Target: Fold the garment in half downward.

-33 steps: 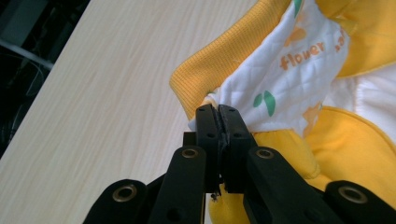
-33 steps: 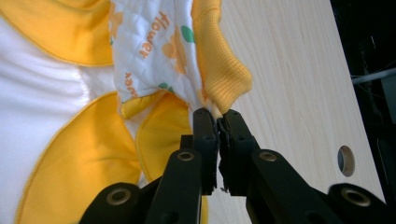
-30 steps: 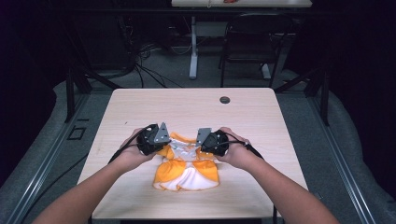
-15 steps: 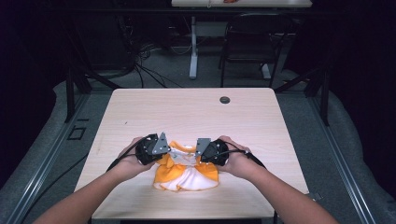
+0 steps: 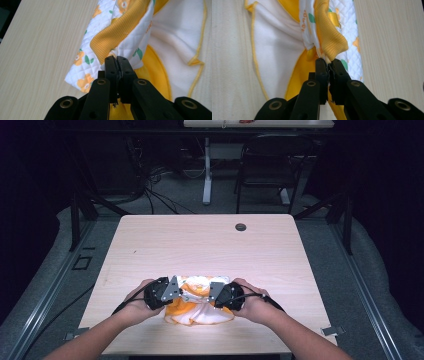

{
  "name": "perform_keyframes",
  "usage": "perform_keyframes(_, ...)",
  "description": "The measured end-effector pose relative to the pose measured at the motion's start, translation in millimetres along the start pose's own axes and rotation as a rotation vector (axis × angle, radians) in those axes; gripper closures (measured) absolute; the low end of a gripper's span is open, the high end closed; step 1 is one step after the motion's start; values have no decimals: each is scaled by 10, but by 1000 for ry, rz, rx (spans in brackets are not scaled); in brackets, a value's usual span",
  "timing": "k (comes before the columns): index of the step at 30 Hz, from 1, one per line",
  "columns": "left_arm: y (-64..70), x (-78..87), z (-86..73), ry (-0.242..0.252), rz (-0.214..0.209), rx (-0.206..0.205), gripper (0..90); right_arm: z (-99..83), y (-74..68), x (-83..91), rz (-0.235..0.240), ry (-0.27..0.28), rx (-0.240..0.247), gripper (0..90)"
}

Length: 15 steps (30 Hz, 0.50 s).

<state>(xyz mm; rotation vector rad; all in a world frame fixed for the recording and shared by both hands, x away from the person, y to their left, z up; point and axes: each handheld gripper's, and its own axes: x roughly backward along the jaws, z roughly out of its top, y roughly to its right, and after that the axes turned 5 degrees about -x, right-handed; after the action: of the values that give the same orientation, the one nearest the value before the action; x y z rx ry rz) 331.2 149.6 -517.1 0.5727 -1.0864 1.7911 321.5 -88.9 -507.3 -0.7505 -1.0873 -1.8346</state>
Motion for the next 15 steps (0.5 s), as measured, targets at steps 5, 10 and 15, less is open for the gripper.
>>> perform_keyframes(5,94,-11,-32,0,-16,-13,877,-40,-122,-12,-3,-5,20,851)
perform_keyframes(10,189,-40,-70,6,-18,-10,876,-102,-199,-66,34,2,-13,851)
perform_keyframes(15,278,-35,-86,16,-34,-19,873,-166,-270,-96,59,1,-45,851)
